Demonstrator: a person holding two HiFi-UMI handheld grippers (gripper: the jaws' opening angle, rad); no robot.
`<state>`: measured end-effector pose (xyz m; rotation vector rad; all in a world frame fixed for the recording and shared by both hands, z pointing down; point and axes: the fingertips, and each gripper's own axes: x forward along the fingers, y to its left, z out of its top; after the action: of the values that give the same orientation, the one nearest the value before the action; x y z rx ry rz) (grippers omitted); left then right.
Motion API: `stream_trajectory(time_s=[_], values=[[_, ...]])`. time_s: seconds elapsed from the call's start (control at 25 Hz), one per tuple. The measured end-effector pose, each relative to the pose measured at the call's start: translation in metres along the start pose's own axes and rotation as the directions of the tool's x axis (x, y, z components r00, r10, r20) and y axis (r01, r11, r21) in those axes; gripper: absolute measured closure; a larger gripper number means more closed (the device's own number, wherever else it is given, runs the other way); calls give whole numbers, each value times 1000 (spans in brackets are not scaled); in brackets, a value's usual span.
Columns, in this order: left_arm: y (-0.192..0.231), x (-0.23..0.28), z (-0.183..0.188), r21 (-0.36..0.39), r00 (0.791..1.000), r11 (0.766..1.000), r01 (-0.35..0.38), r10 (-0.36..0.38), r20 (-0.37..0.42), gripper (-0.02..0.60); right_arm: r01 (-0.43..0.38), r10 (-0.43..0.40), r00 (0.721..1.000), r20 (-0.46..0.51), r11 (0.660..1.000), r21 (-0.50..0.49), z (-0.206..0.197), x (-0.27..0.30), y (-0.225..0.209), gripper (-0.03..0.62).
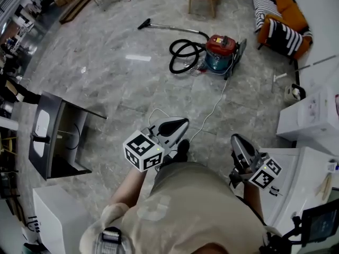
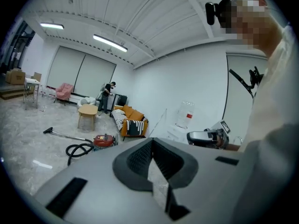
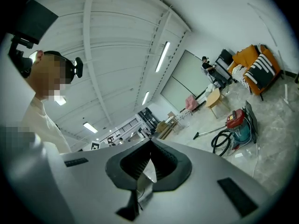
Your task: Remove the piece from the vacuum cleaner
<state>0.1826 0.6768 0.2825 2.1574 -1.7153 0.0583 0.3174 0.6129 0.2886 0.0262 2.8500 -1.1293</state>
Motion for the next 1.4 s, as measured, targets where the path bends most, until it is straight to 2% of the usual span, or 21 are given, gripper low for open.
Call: stream_trajectory(time_s=[0.2, 0.44, 0.68, 0.92, 1.2, 1.4], values=[[65, -19, 27, -41, 996, 999, -26, 29, 86, 577, -20, 14, 998, -59, 995, -98, 7, 69, 8, 592], [132, -35, 40, -47, 993, 998, -29, 35, 115, 577, -14, 0, 994, -106, 991, -131, 4, 137, 10, 592], [178, -32, 53, -50, 990, 999, 9, -1, 141, 577, 36, -54, 994, -96, 983, -180, 10, 173, 6, 592], [197, -20, 61, -49, 990, 998, 32, -25, 137, 577, 61, -79, 993, -84, 979, -194, 21, 190, -9, 592], [194, 18, 68, -38, 994, 999, 22, -17, 105, 577, 3, -22, 993, -118, 986, -165, 37, 201, -41, 592], [193, 69, 81, -38, 997, 999, -20, 22, 77, 577, -71, 56, 990, -128, 991, -110, 71, 210, -85, 592]])
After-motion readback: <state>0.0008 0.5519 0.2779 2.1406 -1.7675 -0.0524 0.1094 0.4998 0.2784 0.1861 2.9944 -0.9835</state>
